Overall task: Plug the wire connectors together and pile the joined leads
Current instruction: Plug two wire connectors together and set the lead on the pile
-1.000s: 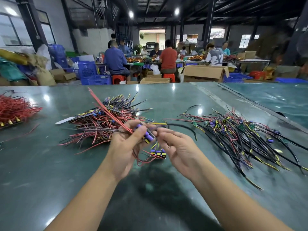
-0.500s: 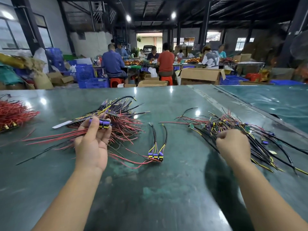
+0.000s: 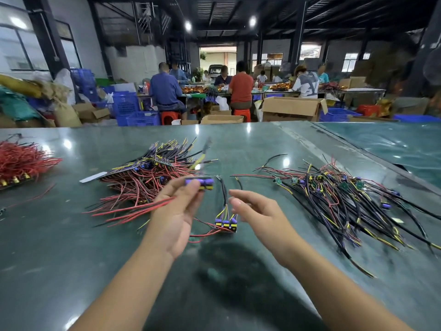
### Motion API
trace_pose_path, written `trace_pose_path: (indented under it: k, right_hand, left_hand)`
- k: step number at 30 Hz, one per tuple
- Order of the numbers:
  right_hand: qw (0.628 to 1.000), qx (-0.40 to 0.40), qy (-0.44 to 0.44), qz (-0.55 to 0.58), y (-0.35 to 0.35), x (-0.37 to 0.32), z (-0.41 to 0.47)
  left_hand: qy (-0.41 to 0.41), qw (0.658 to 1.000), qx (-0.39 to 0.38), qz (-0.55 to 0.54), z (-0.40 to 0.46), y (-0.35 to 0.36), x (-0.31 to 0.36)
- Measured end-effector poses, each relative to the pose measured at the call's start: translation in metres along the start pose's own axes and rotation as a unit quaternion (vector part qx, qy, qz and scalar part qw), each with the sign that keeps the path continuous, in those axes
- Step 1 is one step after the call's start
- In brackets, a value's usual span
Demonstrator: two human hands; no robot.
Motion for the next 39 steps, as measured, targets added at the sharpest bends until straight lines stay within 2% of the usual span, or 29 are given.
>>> trace_pose_path:
  k: [3, 9, 17, 25, 27, 30, 35, 39]
  right_hand:
    - [0.995, 0.015, 0.000, 0.102, 0.002, 0.000, 0.000]
    - [0.988, 0.011, 0.018, 0.153, -0.003, 0.010, 0.002]
    - [0.989, -0.055, -0.002, 0.139, -0.005, 0.010, 0.005]
    - [0.968, -0.106, 0.004, 0.228, 0.002, 0.014, 0.006]
    - [0.970, -0.089, 0.010, 0.228, 0.001, 0.016, 0.007]
    - [0.972, -0.032, 0.035, 0.231, -0.006, 0.025, 0.010]
    - [0.990, 0.018, 0.040, 0.136, -0.015, 0.030, 0.010]
    - [0.996, 0.040, 0.038, 0.066, -0.010, 0.033, 0.010]
  left_hand:
    - [-0.069, 0.997, -0.003, 0.032, -0.011, 0.001, -0.036]
    - [-0.123, 0.992, -0.029, 0.020, -0.017, 0.001, -0.055]
    - [-0.134, 0.981, -0.120, 0.071, -0.018, 0.012, -0.050]
    - [-0.159, 0.973, -0.154, 0.071, -0.020, 0.018, -0.051]
    - [-0.155, 0.979, -0.123, 0.049, -0.018, 0.016, -0.050]
    - [-0.121, 0.992, -0.033, 0.033, -0.009, -0.001, -0.043]
    - [0.016, 0.992, 0.099, 0.080, 0.003, -0.032, -0.015]
    - [0.115, 0.975, 0.183, 0.044, 0.009, -0.057, 0.022]
Point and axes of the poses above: each hand's wrist, its own z-axis towards the middle knuckle, its own y-axis out of the palm, x = y × z, the point moved 9 cm from there along z, towards the middle knuckle, and after that the axes turned 6 degrees about -z, right-handed, at the moved point
